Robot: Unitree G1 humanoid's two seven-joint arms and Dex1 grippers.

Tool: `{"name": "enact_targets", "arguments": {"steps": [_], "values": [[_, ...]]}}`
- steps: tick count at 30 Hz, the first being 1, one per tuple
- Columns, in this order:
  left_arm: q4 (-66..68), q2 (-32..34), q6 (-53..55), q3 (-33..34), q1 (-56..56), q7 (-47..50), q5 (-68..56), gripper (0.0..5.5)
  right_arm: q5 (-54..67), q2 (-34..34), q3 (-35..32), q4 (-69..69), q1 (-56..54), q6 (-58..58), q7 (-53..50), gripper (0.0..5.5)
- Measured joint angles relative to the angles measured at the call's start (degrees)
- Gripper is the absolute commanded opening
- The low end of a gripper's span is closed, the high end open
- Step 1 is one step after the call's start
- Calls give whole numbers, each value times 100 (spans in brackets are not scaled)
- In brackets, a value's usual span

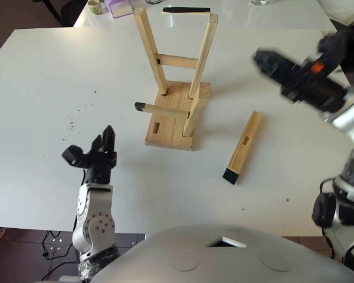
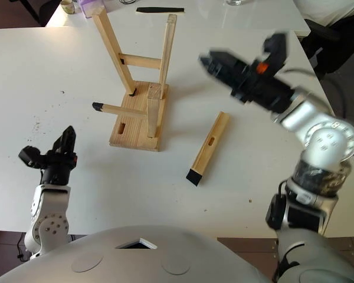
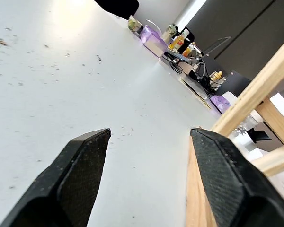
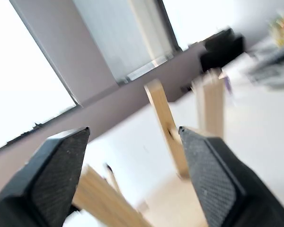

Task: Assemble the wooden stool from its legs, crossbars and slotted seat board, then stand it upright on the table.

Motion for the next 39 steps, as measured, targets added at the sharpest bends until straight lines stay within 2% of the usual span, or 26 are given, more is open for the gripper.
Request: {"name": "enact_targets", "arguments": {"steps": [2,8,12,17,32,33,35,37,39], "values": [[1,-45,-122,150,113,7,-189,314,891,17,-171,536,-732,-11,-479,346],[264,-120,-649,548,250,20,-820,314,3827,564,-668,1940,-2781,-1062,-3061,346],[286,-141,-871,582,329,32,-988,314,4164,1193,-1289,2064,-3772,-1501,-3914,346],[280,-173,-1049,498,439,47,-1018,314,4165,1662,-1664,2040,-4243,-1293,-4381,346],[227,-212,-1142,252,687,151,-1204,314,4167,2162,-1902,1510,-4472,-965,-4935,346],[232,-209,-1138,248,680,155,-1205,314,4169,2084,-1802,1464,-4392,-874,-4894,346],[287,-191,-1131,262,652,197,-1207,314,3962,1527,-1199,1132,-3715,-212,-4501,346],[378,-141,-1134,318,587,303,-1180,314,3165,830,-591,578,-2771,427,-3702,346],[483,-108,-1150,387,500,405,-1175,314,2363,296,-134,223,-1986,532,-2889,346]]}}
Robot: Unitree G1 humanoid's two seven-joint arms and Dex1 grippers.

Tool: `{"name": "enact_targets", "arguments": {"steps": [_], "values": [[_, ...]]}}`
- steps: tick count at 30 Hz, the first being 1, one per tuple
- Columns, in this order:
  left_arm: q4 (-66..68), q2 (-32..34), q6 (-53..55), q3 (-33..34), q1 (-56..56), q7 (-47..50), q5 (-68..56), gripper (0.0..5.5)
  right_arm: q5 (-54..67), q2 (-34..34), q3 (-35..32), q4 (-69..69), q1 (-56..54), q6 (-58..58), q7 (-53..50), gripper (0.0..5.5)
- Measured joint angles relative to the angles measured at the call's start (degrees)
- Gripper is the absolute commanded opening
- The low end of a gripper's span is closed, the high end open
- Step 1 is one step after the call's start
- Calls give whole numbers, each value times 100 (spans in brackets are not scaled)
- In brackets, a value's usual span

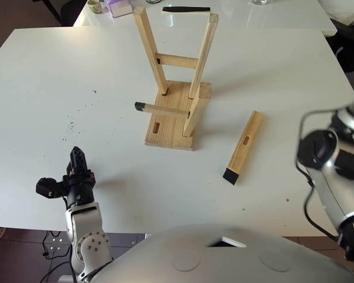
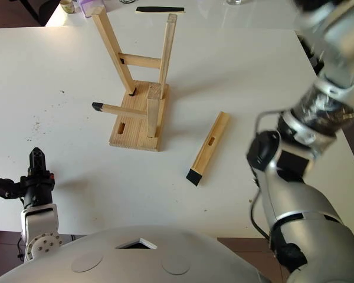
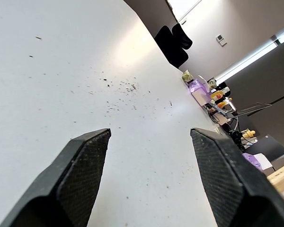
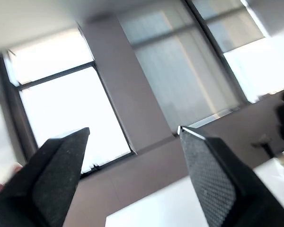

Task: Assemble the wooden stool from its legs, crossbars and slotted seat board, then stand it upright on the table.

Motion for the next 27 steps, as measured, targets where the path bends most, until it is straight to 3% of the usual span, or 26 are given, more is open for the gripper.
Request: {"name": "enact_targets", "arguments": {"steps": [7,13,16,22,27], "values": [[206,93,-19,203,-230,156,52,314,-3239,-2109,1630,-561,2375,-1168,3318,346],[203,138,7,217,-505,589,129,314,-6063,-2774,3790,-1682,4110,-3090,4389,346],[55,95,33,139,-482,692,219,314,-7062,-3318,4252,-1836,4167,-4020,5302,346],[-9,69,21,-129,-440,753,371,314,-8589,-3250,5113,-874,3599,-5368,6269,346],[-17,115,29,-321,-565,764,448,314,-8767,-2901,5308,-834,3480,-5560,6687,346]]}}
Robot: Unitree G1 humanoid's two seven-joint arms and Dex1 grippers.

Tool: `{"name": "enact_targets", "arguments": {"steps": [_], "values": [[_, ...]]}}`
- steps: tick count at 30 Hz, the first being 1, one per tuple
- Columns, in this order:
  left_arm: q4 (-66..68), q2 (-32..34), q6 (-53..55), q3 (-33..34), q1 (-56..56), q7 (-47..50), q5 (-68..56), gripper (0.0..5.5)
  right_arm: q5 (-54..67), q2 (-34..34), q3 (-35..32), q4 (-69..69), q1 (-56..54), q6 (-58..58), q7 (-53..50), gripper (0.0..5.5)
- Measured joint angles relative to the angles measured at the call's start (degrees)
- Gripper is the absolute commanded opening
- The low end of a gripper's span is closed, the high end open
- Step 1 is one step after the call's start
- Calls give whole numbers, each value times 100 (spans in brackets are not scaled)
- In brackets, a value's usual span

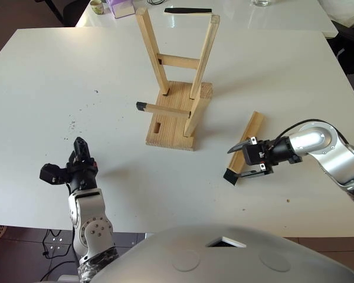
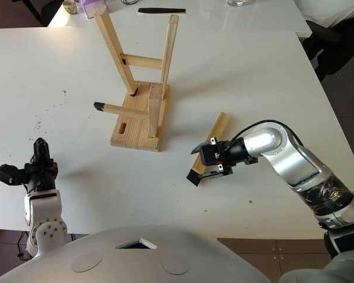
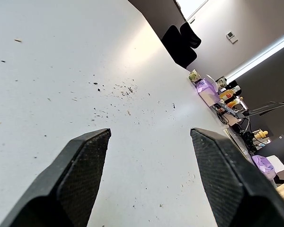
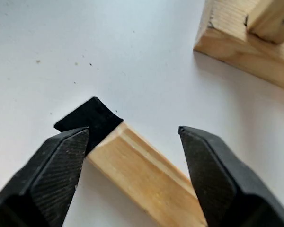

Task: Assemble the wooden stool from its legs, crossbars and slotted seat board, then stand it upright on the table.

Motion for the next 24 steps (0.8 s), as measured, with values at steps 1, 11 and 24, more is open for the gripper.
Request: {"name": "enact_targets", "arguments": {"steps": [1,11,24], "values": [[5,0,-1,-44,-1,-2,45,314,-22,-2,28,6,-37,-85,168,346],[227,7,-67,-325,-24,-55,297,314,-1270,-30,238,1720,-793,-1623,834,346],[297,2,-341,-450,2,-146,306,314,142,-735,-1235,1977,-754,-936,1410,346]]}}
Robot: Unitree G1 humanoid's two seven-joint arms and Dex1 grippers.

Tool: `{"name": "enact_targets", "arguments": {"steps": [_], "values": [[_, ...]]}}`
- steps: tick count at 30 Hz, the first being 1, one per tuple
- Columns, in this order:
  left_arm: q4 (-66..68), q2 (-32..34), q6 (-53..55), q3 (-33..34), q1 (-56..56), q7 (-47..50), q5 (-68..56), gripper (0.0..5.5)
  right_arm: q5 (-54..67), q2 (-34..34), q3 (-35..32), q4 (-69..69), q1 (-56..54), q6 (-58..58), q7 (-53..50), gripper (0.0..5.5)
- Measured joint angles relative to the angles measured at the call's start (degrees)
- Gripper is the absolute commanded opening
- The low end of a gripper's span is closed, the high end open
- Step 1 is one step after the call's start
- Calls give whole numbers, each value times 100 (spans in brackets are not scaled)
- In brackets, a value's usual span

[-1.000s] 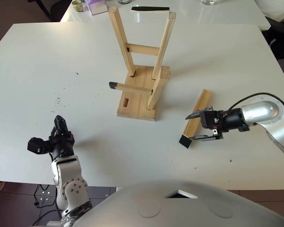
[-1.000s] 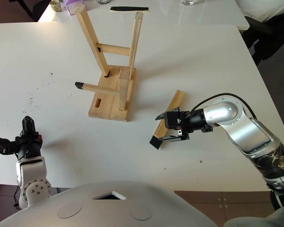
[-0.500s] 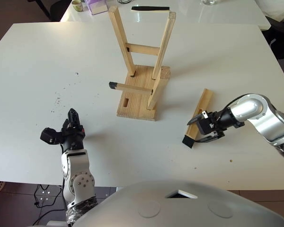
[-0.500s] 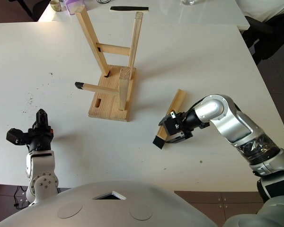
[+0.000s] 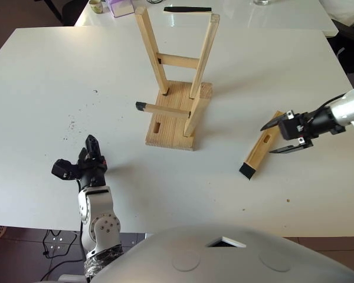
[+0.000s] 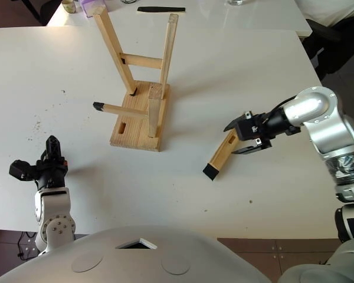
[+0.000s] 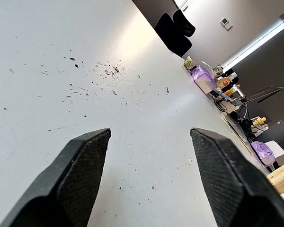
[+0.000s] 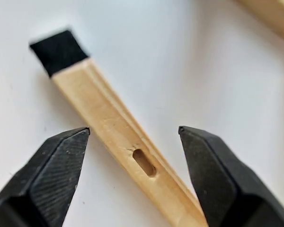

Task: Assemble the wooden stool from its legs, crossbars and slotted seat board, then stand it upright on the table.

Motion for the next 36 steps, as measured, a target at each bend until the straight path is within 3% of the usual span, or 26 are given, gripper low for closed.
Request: {"name": "enact_targets", "arguments": {"steps": [5,9,18,28,36], "values": [[-29,-52,-114,-51,187,-14,-4,314,993,-371,-528,-381,395,2409,45,346],[-40,-70,-138,-99,257,-15,-4,314,1420,-291,-700,-696,425,4407,-655,346],[-105,-133,-259,-133,437,-14,-6,314,1317,1231,-1434,-1570,227,8686,-3225,346],[-190,-137,-158,-190,483,-14,-8,314,1668,1977,-2031,-1432,30,9095,-5610,346],[-95,-16,105,-142,222,-21,-7,314,2124,2823,-2944,-1013,181,9088,-6904,346]]}}
